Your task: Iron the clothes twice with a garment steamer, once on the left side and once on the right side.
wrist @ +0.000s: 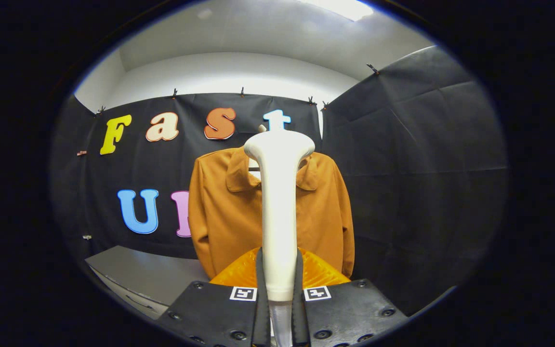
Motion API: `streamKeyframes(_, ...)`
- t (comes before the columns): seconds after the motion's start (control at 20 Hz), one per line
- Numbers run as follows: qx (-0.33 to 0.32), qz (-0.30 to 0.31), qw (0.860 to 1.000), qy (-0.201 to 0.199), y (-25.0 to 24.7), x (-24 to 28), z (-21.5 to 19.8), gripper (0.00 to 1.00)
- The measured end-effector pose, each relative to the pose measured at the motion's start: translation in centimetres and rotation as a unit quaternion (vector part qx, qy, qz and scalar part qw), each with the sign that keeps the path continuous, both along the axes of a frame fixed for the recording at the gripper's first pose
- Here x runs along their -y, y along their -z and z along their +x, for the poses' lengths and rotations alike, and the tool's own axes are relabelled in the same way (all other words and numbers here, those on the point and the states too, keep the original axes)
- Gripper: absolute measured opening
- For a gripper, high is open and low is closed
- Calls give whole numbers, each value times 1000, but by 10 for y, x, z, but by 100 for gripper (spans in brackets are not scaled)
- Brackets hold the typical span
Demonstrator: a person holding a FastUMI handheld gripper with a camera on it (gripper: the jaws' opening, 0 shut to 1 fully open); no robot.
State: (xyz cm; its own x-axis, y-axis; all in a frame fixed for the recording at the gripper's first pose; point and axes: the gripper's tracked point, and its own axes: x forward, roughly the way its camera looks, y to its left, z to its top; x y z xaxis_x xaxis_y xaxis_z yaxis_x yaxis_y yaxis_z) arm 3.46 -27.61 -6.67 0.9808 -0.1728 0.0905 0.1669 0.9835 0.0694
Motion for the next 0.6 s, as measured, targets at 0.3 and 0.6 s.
streamKeyframes(0.3,-29,15,999,29,36,49,24,21)
streamKeyframes(0.6,-49,38,997,34,64,70,51,21)
